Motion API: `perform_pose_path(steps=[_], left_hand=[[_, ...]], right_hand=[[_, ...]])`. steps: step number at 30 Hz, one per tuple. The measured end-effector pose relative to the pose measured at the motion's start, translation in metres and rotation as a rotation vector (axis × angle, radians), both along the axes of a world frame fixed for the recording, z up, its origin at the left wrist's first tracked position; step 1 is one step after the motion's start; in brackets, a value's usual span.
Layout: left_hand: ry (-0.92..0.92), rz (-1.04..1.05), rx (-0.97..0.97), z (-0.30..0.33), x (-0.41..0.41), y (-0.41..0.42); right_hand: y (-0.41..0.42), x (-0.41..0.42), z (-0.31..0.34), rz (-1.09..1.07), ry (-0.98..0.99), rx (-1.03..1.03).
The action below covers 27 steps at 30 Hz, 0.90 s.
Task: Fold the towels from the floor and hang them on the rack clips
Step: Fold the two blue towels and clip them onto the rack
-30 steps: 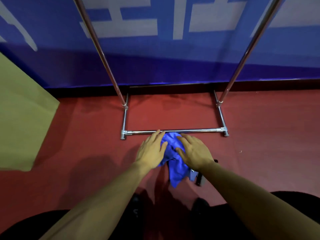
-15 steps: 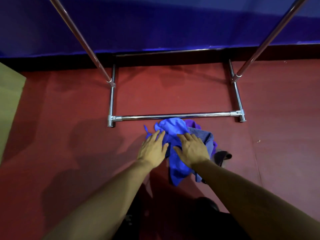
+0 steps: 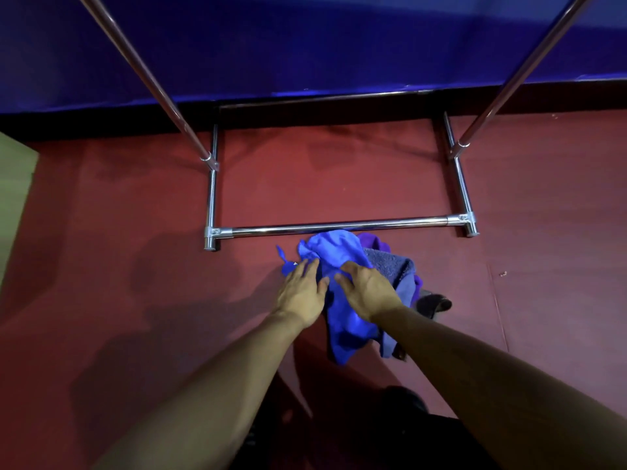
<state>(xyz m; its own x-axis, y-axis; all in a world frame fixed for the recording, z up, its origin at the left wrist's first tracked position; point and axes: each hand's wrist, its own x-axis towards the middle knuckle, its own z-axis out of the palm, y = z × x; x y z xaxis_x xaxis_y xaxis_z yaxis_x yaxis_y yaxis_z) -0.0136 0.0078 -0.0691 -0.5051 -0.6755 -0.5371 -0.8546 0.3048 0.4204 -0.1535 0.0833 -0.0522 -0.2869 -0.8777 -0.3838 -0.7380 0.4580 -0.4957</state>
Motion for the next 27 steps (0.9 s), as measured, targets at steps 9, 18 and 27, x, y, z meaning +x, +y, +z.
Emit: perform_pose_path(steps=[9, 18, 27], left_hand=[[0.086, 0.054, -0.074, 0.110, 0.011, -0.022], [0.223, 0.104, -0.229, 0.241, 0.042, -0.034], [0.448, 0.362, -0.124, 0.321, 0.069, -0.002]], right_hand=[[-0.024, 0.003, 0.113, -0.093, -0.244, -0.271], [-0.026, 0.017, 0.250, -0.137, -0.263, -0.507], [0.000, 0.038, 0.332, -0.290, -0.384, -0.651]])
